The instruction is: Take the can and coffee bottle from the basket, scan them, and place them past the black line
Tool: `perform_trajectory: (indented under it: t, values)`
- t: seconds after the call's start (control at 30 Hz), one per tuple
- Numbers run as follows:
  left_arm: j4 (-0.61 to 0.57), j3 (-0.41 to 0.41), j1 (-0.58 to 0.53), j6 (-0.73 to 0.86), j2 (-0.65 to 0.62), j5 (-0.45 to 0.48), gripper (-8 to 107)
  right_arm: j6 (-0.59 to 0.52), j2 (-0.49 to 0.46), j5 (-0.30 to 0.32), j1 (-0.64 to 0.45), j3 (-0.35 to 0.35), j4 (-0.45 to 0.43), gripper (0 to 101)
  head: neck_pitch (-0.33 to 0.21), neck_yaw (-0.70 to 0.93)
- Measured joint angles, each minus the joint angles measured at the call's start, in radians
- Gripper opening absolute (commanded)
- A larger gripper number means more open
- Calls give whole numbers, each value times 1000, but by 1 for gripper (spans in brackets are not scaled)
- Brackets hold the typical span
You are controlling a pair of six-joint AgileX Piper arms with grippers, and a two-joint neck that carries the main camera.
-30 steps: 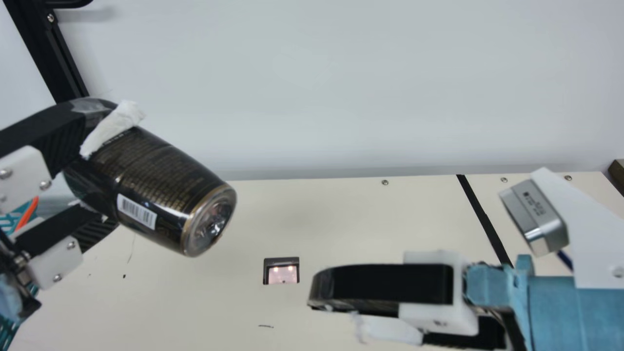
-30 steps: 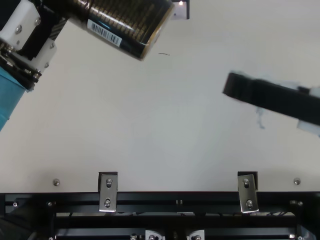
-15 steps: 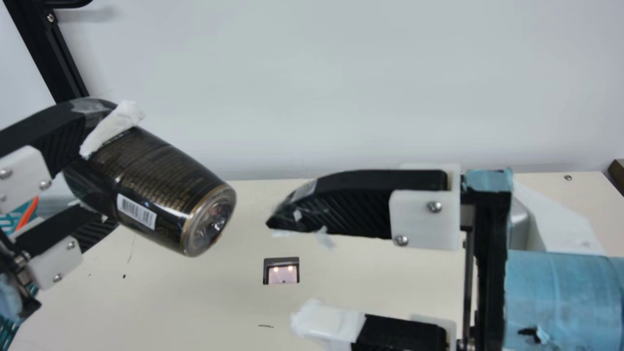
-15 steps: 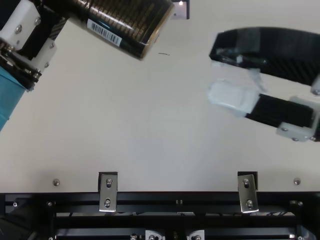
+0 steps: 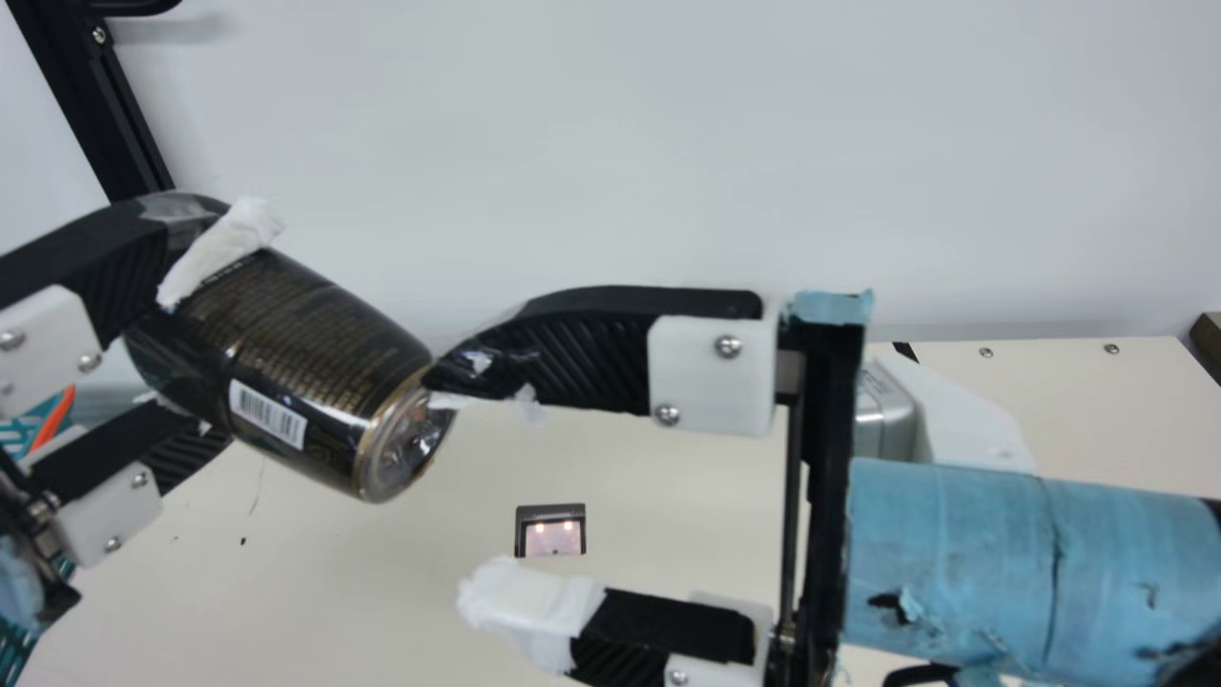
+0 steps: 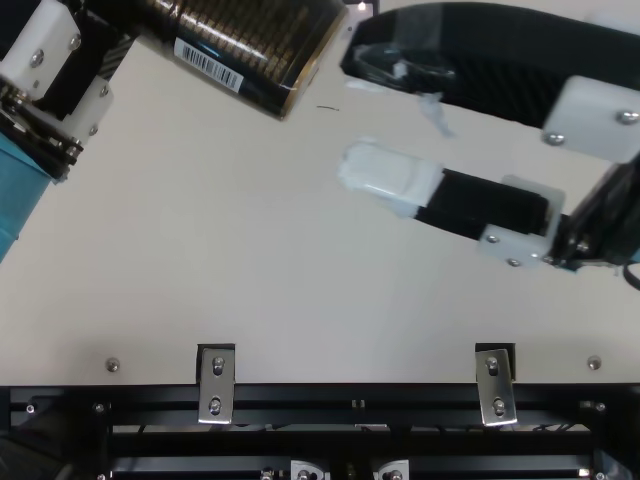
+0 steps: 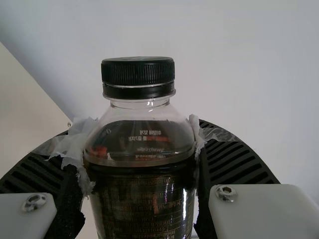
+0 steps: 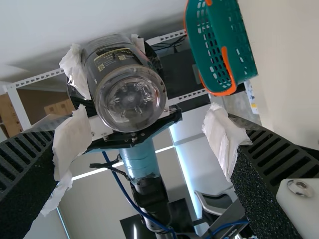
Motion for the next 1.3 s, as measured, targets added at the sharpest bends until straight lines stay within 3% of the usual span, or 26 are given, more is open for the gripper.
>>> perform_trajectory:
  t: [0.3,0.57,0.83,1.03,1.3]
  values:
    - [0,0,0,0,0,0,10,-44,37,-57,64,-16,63,101,0,0]
    - [0,0,0,0,0,0,10,-174,82,-79,100,-24,138,101,0,0]
    - [0,0,0,0,0,0,10,-333,130,-8,98,-28,256,101,0,0]
    - [0,0,0,0,0,0,10,-382,166,50,84,-45,256,101,0,0]
    - [0,0,0,0,0,0,10,-417,212,72,98,-59,258,101,5,0]
